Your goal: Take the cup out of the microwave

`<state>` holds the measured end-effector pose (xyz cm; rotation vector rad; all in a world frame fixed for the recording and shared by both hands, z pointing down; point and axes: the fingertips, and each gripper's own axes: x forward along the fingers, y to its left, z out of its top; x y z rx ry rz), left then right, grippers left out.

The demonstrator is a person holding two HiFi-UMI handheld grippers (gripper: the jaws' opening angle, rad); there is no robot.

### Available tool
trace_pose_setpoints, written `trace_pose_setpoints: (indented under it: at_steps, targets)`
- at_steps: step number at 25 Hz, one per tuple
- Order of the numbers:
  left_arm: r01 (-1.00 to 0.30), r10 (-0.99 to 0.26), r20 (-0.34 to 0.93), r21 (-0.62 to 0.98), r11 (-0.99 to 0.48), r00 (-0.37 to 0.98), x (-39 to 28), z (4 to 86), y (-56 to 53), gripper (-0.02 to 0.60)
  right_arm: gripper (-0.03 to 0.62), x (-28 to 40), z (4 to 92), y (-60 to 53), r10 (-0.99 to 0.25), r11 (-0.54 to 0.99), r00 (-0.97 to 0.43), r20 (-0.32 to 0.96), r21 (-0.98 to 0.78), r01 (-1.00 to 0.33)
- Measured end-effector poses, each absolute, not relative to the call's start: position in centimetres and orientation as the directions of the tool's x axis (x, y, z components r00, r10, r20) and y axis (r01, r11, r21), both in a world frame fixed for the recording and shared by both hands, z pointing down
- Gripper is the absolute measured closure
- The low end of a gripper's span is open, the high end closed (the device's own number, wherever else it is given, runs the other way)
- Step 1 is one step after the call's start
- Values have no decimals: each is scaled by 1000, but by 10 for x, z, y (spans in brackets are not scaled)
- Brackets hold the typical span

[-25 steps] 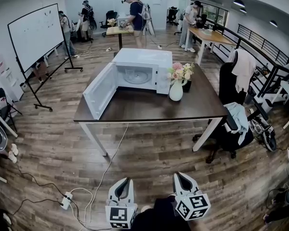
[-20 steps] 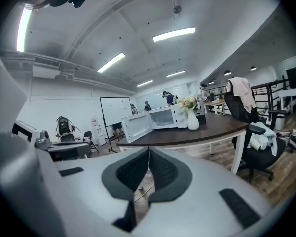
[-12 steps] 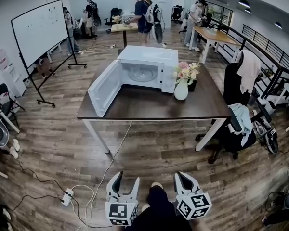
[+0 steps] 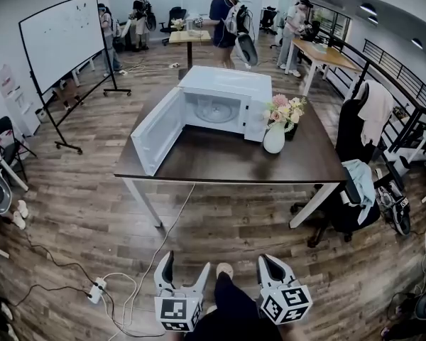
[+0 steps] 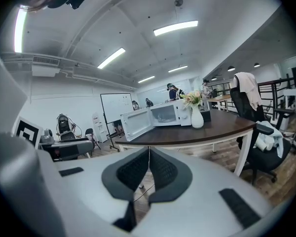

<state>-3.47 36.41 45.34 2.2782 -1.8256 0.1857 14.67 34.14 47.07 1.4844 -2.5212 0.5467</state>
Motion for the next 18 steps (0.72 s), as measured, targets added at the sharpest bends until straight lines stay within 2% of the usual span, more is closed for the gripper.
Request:
trace_pose_setpoints:
  at_steps: [18]
  targets:
    - [-982,-945,268,74,-176,189,-63,454,199,212,600,124,473,165,-780,463,-526,339,-253,-850]
